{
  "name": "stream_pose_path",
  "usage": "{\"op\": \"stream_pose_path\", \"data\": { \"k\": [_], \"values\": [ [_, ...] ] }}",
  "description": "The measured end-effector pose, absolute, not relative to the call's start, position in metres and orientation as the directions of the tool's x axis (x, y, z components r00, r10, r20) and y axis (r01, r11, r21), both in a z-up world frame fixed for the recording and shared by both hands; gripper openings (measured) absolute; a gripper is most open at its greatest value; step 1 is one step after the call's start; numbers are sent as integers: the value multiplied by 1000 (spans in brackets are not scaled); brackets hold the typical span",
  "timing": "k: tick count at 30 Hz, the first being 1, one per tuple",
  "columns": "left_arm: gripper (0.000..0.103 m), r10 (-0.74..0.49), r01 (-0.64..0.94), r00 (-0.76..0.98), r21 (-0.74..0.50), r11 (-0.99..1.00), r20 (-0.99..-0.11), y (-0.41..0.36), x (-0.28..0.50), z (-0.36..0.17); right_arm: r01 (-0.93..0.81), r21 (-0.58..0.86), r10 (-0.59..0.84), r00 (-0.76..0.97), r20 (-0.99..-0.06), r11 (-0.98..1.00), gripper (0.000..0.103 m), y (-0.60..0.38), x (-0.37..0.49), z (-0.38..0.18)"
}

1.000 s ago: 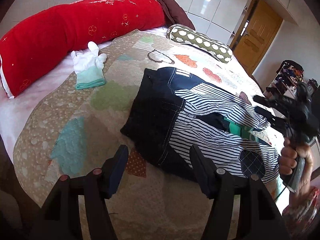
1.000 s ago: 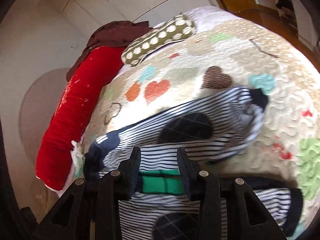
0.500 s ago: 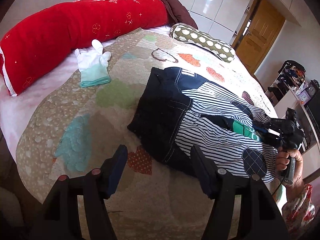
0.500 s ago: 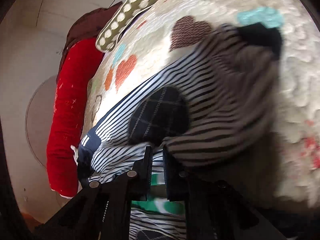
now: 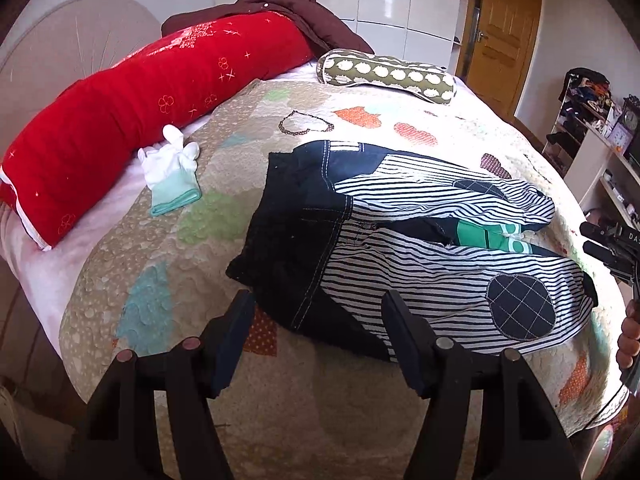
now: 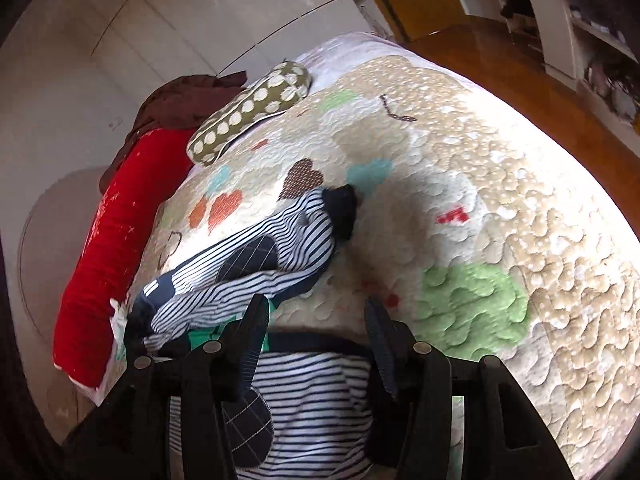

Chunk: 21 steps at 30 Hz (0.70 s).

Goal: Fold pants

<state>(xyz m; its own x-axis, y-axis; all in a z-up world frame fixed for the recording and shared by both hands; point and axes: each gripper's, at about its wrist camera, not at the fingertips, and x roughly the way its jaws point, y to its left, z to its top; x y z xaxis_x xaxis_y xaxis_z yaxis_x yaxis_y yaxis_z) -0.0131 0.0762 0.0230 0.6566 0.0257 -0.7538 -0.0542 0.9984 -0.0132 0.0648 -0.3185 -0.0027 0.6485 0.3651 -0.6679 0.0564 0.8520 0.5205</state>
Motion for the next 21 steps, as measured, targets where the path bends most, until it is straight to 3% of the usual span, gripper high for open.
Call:
{"op": "stream_pose_path", "data": {
  "k": [5, 12, 18, 21],
  "values": [
    [65, 90, -40, 687, 86, 995, -722, 59, -21, 33, -68, 461, 411, 580, -703, 885, 54, -266, 47, -26],
    [65, 167, -46, 723, 195, 980, -670, 45, -26, 43, -34, 492, 437, 516, -737, 870, 53, -283, 42, -57],
    [66, 144, -2, 722, 206, 979, -676, 36, -20, 39, -47, 443, 395, 542, -742, 895, 56, -294, 35, -35],
    [66, 73, 56, 695, 155, 986, -716, 37, -7, 36, -48, 416, 370, 557, -743, 908, 56, -299, 42, -24]
  ]
}}
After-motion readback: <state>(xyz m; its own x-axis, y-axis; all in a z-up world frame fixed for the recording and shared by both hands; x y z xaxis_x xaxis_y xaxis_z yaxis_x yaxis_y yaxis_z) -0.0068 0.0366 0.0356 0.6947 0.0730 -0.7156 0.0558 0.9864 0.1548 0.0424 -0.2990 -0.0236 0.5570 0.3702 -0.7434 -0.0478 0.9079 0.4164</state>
